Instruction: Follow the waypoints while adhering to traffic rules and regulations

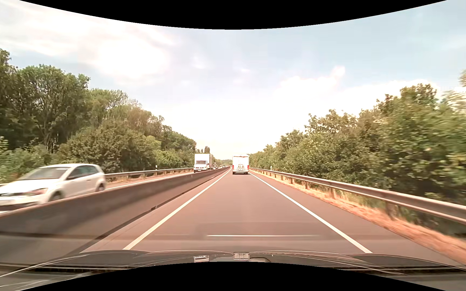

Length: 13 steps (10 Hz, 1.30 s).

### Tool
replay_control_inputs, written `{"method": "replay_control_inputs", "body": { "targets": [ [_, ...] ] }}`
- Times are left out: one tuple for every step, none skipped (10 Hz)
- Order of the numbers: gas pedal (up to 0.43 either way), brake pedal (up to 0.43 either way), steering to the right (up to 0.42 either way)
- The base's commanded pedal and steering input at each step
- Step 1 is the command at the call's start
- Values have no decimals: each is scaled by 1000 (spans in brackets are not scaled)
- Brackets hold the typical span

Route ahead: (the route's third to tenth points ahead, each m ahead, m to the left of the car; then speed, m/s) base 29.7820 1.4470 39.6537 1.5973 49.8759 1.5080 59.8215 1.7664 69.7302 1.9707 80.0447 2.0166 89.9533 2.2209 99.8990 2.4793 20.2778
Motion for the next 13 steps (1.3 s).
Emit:
{"method": "replay_control_inputs", "body": {
  "targets": [
    [110,0,-2],
    [110,0,-2],
    [118,0,-2],
    [118,0,-2],
    [118,0,-2],
    [118,0,-2],
    [118,0,-2],
    [118,0,-2],
    [118,0,-2],
    [118,0,-2],
    [130,0,-2],
    [130,0,-2],
    [130,0,-2]
  ]
}}
